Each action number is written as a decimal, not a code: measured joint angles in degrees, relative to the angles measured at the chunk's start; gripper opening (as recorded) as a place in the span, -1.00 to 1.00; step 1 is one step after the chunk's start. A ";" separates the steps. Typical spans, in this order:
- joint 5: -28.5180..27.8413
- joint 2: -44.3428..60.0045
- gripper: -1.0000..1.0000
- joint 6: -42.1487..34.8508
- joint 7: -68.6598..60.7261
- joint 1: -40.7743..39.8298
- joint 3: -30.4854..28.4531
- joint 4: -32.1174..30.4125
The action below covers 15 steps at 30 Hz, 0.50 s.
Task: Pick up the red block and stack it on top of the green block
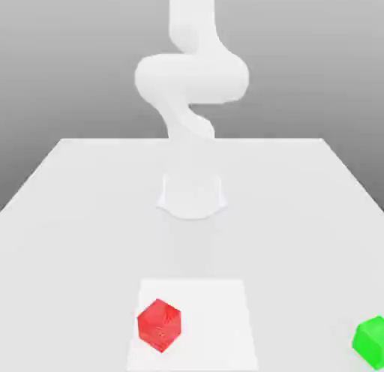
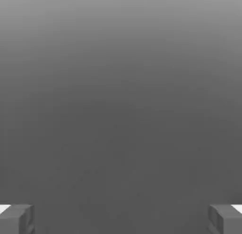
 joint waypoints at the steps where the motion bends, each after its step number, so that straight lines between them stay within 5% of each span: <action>1: -0.70 2.28 0.00 1.00 1.71 -1.06 0.78 -0.71; 15: -7.55 31.85 0.00 13.97 22.27 -10.46 5.27 -9.93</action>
